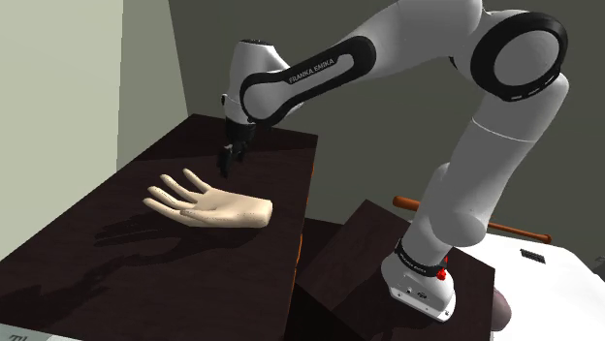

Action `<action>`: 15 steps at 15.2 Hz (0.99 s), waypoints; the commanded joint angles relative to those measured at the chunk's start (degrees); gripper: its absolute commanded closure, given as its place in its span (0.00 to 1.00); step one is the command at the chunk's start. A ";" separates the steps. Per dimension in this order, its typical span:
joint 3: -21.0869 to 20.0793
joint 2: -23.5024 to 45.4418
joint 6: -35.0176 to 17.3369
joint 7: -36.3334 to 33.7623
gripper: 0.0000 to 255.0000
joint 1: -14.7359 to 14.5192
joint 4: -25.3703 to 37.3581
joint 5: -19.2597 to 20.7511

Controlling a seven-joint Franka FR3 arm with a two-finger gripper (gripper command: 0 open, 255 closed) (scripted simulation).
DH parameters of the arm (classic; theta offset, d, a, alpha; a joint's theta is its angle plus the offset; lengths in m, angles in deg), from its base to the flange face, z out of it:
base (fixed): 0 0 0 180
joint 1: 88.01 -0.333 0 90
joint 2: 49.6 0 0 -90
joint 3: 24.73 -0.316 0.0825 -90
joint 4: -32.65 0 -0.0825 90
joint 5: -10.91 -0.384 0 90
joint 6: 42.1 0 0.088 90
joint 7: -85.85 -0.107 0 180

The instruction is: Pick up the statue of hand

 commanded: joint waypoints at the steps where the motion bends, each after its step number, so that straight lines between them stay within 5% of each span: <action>1: -0.85 3.40 -2.34 0.83 0.00 -0.86 1.35 0.44; 10: -3.63 19.40 -8.07 3.09 0.00 -5.41 12.59 4.90; 15: -3.40 21.27 -10.61 3.08 0.00 -5.64 11.88 5.24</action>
